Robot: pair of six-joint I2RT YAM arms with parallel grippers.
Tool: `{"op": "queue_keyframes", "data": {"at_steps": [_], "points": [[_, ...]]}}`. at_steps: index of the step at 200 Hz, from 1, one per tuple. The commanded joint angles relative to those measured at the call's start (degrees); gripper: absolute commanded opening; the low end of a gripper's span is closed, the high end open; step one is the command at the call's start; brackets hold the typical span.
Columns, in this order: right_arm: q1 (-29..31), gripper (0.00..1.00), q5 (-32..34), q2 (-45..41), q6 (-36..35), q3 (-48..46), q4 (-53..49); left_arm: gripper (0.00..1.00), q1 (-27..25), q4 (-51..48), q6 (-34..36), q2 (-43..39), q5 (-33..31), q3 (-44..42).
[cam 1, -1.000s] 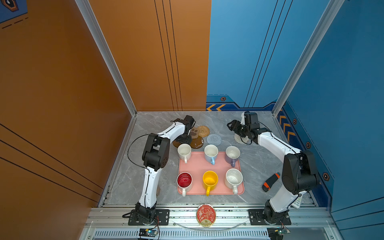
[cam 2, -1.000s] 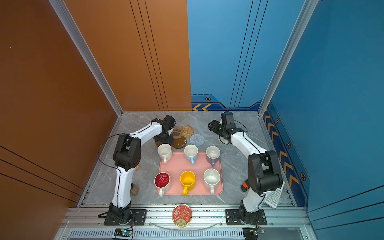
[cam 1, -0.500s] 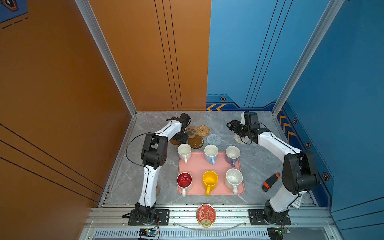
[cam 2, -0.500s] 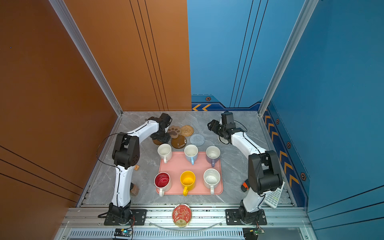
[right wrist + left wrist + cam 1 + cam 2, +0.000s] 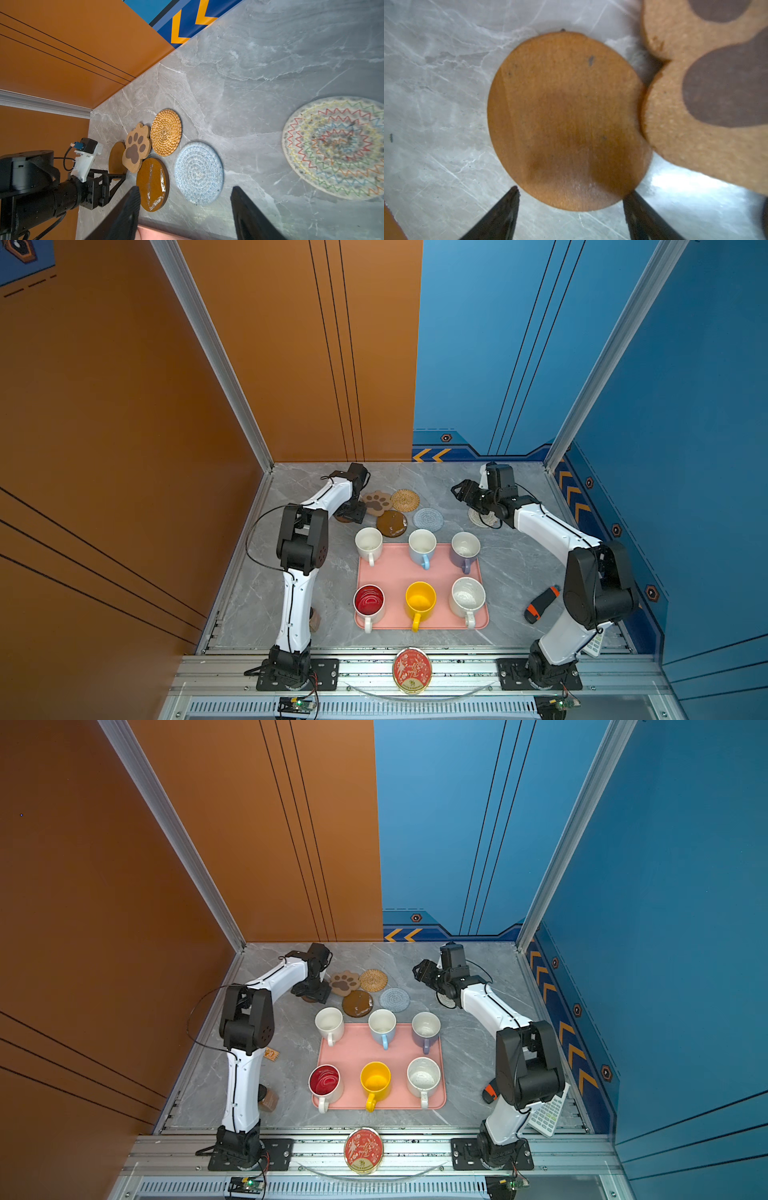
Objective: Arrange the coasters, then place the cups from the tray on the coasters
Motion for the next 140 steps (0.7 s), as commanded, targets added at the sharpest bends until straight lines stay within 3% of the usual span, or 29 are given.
{"op": "queue_keyframes", "data": {"at_steps": [1,80,140], "points": [[0.68,0.68,-0.27,-0.82,0.42,1.85,-1.25,0.79,1.93,-1.42,-1.35,2.65,-1.12,0.35],[1.91,0.68,0.15,-0.99,-0.15,3.69,-3.29,0.80,3.59,-1.42,-4.72,-0.25,0.04,1.95],[3.19,0.68,0.52,-0.65,-0.70,5.48,-4.77,0.79,-2.11,-1.39,-4.90,-2.90,1.43,7.66]]}}
